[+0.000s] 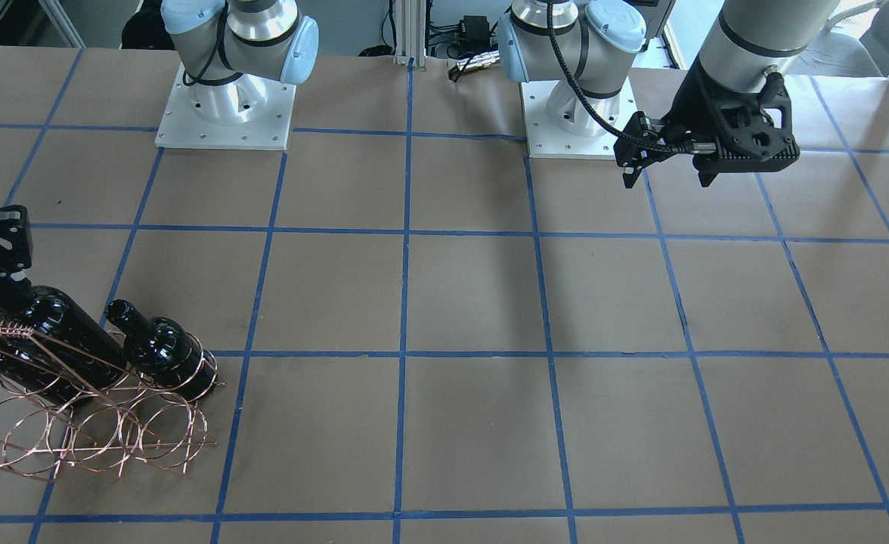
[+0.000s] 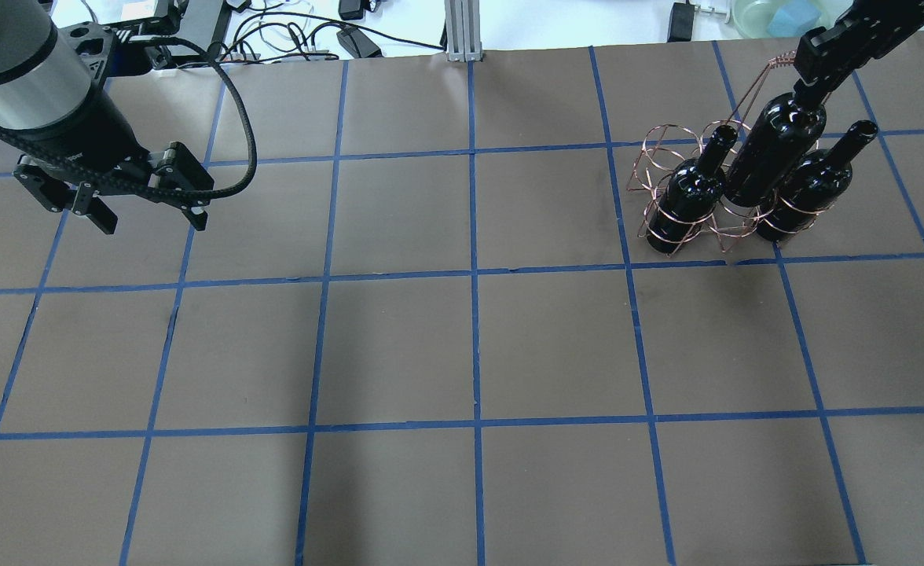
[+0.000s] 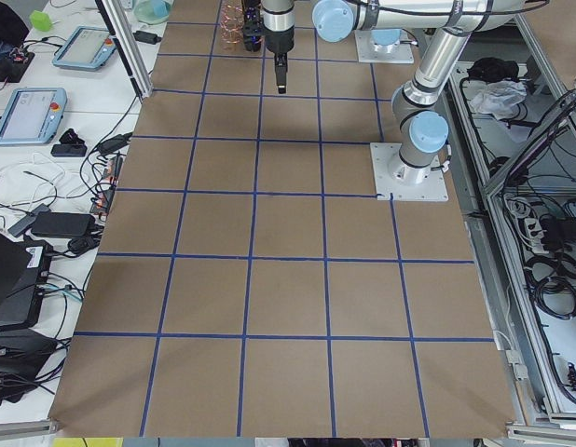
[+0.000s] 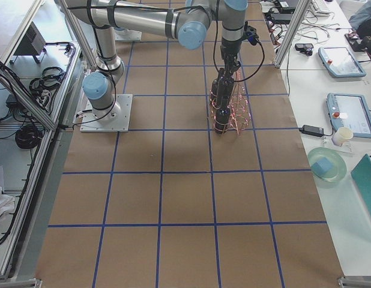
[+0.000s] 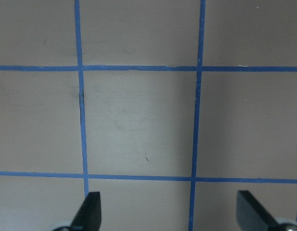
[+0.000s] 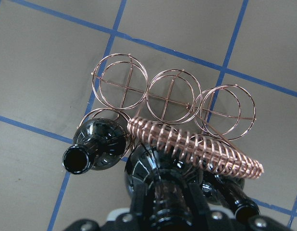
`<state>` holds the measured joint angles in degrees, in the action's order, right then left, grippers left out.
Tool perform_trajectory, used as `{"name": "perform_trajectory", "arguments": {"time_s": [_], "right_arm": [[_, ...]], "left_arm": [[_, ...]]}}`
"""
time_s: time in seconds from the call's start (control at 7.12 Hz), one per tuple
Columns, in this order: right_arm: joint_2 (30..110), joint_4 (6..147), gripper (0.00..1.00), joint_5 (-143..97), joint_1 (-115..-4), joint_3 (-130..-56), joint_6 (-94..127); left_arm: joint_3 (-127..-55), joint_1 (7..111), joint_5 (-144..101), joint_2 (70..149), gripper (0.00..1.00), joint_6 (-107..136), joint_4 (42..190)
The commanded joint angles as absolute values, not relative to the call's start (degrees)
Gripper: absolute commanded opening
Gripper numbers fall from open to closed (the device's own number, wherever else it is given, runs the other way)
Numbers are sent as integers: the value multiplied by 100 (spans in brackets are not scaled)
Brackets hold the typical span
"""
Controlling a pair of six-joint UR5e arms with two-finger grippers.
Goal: Place wine into wine basket
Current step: 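Tilt and lower the bottle into the empty rack slot with the right gripper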
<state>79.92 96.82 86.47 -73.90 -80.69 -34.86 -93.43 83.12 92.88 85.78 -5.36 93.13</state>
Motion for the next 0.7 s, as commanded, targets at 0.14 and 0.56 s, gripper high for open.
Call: {"name": "perform_trajectory", "arguments": {"time_s": [0.14, 0.56], "right_arm": [[7980, 9685, 0, 8675, -7392, -8173, -3489], [7797, 9773, 0, 8648, -7383, -8209, -3559]], "left_arm": [[-9343, 8314, 9273, 8596, 100, -527, 9299], [-9352, 8385, 9168, 8648, 100, -387, 9281]]}}
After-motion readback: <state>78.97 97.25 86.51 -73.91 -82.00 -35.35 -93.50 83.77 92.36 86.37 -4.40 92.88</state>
